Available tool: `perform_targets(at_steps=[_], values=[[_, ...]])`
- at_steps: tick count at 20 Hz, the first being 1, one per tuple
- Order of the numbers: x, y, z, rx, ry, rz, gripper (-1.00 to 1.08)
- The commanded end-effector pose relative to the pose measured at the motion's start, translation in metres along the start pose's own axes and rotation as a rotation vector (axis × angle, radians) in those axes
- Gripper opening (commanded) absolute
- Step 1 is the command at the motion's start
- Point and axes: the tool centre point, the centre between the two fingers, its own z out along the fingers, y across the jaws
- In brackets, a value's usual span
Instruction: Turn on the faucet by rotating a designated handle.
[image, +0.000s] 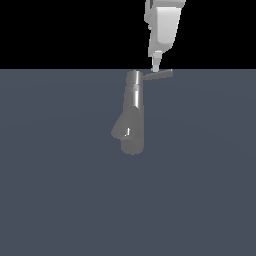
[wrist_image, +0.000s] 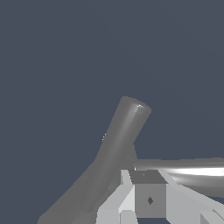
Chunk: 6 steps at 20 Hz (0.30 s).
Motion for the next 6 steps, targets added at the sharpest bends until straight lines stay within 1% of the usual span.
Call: perform_targets(at_steps=[1,5,6], values=[[0.03,-0.002,0.008,-0.01,0.004,0.037,-1.0],[0.045,-0.01,0.012,-0.011,0.005,0.042,-1.0],[0.045,-0.01,0.012,-0.011,0.005,0.042,-1.0]])
